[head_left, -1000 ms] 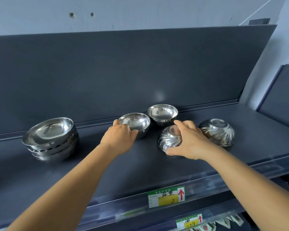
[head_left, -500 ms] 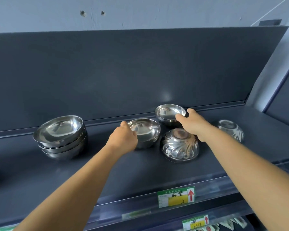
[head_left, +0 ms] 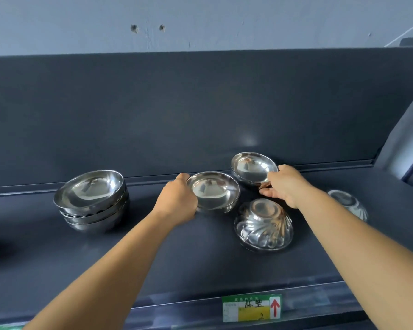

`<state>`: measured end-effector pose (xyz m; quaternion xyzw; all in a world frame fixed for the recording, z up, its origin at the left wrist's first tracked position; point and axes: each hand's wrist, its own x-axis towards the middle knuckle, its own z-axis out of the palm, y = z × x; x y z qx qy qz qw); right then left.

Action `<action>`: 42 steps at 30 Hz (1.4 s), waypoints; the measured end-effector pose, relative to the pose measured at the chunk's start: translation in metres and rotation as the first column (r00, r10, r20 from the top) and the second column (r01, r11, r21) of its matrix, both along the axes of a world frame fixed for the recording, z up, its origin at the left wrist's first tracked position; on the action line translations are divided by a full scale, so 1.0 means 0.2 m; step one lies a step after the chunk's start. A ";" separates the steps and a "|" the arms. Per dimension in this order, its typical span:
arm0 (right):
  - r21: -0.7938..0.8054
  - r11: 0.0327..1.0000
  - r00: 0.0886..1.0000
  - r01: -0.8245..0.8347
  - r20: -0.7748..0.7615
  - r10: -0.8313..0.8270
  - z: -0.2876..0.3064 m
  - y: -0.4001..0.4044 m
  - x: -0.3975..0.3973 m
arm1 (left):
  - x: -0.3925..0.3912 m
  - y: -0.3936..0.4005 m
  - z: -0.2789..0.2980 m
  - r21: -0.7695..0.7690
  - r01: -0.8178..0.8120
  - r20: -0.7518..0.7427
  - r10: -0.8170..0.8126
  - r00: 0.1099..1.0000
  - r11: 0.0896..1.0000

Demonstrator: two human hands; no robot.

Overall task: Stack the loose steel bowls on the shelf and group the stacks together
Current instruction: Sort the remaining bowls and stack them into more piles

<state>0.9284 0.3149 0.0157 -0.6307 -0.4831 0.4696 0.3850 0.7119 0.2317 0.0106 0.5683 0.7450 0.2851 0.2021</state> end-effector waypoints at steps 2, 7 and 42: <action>0.062 0.998 1.000 0.005 -0.008 -0.005 0.06 -0.01 0.00 | -0.02 -0.01 0.06 0.071 0.004 0.002 -0.004 1.000 0.997; 0.221 0.975 1.000 -0.014 -0.008 0.016 0.27 -0.10 -0.07 | -0.11 -0.11 0.27 0.232 -0.012 -0.042 0.022 0.999 0.973; 0.214 0.885 0.910 -0.413 0.141 0.390 0.35 -0.52 -1.23 | -1.03 -0.40 0.18 0.210 -0.264 0.232 0.214 0.949 0.942</action>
